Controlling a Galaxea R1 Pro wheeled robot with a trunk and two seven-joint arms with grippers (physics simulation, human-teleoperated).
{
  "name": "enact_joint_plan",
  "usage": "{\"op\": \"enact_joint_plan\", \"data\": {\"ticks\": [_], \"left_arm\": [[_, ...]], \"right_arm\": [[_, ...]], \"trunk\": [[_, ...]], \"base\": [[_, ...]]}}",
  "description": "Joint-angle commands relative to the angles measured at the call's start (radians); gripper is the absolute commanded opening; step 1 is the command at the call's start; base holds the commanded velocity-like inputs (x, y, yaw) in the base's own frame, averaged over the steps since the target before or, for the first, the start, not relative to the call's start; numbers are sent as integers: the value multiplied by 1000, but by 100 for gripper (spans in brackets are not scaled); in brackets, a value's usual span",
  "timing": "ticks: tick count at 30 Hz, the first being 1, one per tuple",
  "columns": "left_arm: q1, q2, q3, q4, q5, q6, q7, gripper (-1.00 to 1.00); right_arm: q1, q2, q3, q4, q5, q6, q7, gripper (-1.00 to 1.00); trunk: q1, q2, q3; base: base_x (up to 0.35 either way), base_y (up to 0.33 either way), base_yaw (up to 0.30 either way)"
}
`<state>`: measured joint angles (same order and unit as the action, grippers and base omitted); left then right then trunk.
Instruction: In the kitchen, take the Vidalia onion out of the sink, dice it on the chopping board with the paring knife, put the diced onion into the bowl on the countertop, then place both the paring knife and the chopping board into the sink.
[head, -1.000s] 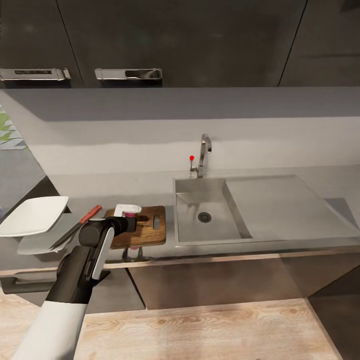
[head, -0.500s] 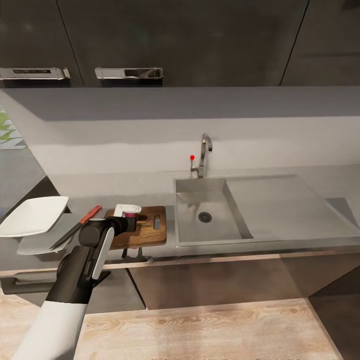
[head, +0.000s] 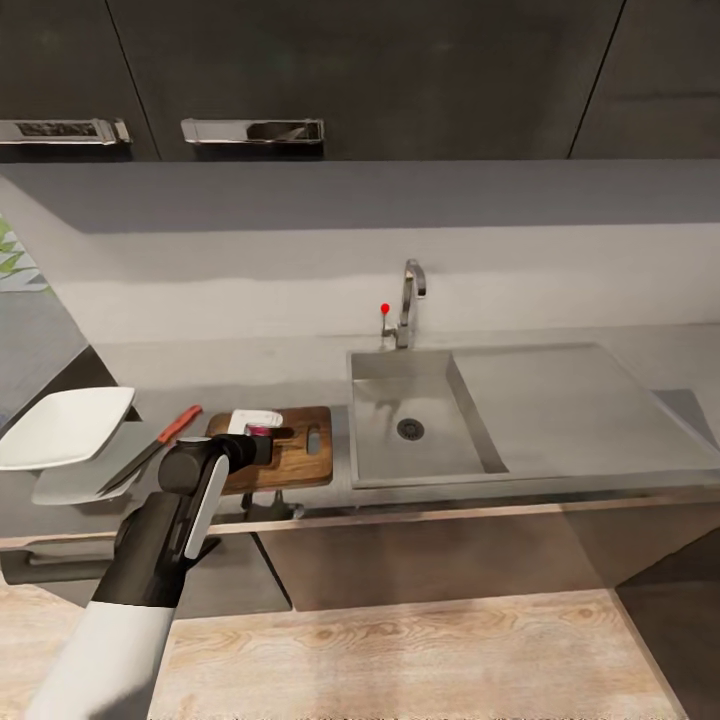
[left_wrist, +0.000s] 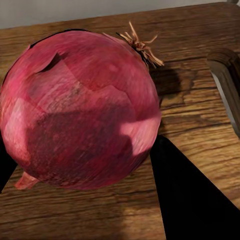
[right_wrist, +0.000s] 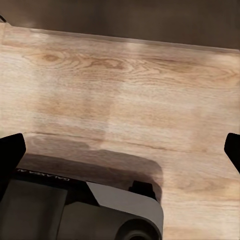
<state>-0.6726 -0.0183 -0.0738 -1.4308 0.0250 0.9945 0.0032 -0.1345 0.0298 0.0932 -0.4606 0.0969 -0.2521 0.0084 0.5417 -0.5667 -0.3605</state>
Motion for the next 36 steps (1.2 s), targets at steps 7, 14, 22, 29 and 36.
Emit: {"op": "enact_joint_plan", "data": {"ticks": [7,14,22,29,36], "left_arm": [[-1,0,0,1,0,4,-2,-100],[-1,1,0,3,0,4,-2,-100],[-1,1,0,6,0,4,-2,-100],[-1,1,0,6,0,4,-2,-100],[-1,1,0,6,0,4,-2,-100]], "right_arm": [[0,1,-3,0,10,-3,1,100],[0,1,-3,0,10,-3,1,100],[0,1,-3,0,10,-3,1,100],[0,1,-3,0,10,-3,1,100],[0,1,-3,0,10,-3,1,100]], "trunk": [[0,-1,-12],[0,-1,-24],[0,-1,-36],[0,-1,-44],[0,-1,-42]], "base": [[0,0,0],[0,0,0],[0,0,0],[0,0,0],[0,0,-19]]}}
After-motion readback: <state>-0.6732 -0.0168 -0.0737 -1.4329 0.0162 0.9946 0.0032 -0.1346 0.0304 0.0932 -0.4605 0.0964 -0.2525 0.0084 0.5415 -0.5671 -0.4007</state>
